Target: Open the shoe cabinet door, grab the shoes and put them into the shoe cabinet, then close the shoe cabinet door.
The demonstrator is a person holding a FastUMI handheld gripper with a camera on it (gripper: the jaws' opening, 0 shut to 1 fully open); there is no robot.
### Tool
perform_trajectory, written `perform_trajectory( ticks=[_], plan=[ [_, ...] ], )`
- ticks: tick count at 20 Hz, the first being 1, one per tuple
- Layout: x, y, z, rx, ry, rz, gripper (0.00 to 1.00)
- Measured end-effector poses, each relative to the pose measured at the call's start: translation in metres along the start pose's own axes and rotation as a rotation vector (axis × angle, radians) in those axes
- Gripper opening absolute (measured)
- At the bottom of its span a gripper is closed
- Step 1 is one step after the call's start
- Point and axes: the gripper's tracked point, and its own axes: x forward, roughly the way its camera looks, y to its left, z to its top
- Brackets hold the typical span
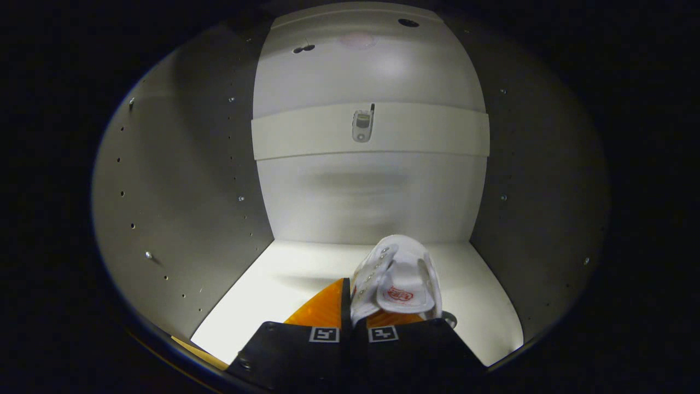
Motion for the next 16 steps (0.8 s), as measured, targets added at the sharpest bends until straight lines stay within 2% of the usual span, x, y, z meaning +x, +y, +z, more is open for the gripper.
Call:
perform_trajectory(
  ticks=[2, 4, 5, 9, 10, 11, 12, 16],
  plan=[
    [-0.009, 0.004, -0.004, 0.007, 0.023, 0.002, 0.05],
    [-0.019, 0.01, -0.008, -0.012, 0.022, 0.018, 0.11],
    [-0.027, 0.014, -0.008, -0.024, 0.017, 0.023, 0.25],
    [-0.065, 0.012, -0.001, -0.002, -0.021, 0.004, 0.42],
    [-0.076, 0.011, 0.002, 0.009, -0.035, -0.001, 0.42],
    [-0.089, 0.009, 0.005, 0.021, -0.055, -0.01, 0.57],
    [-0.102, 0.008, 0.008, 0.032, -0.077, -0.017, 0.62],
    [-0.158, 0.012, 0.008, 0.032, -0.13, -0.038, 0.73]
  ],
)
